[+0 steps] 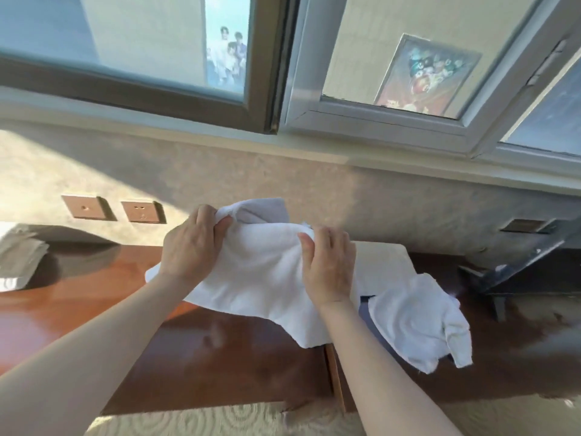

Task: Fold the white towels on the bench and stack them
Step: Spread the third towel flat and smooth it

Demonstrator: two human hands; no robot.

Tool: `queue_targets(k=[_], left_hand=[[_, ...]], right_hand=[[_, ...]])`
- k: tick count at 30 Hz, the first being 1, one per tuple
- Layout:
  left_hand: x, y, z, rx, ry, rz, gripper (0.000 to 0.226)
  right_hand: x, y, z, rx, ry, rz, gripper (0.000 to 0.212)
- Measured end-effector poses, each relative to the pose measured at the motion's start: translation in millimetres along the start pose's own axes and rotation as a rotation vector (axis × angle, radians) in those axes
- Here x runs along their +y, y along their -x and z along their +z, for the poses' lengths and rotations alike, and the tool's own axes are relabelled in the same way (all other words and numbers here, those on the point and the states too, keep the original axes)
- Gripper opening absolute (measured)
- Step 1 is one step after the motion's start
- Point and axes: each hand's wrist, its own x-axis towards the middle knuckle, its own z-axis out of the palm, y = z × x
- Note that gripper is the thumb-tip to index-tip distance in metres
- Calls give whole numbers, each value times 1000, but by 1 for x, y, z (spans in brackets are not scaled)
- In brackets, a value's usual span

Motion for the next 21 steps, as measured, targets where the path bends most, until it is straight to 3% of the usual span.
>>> queue_targets(k=[7, 16, 18, 21], left_hand=[[-98, 12, -29, -17, -144, -136, 32], [-189, 16, -27, -88, -436, -97, 40], [-202, 32, -14, -231, -462, -196, 43], [-224, 64, 12, -597, -504, -426, 59]], right_hand=[[-65, -1, 84, -146, -105, -129, 40], [-104, 22, 210, -256, -138, -240, 39], [-104, 37, 225, -437, -105, -212, 38], [-104, 66, 248, -922, 56, -73, 50]])
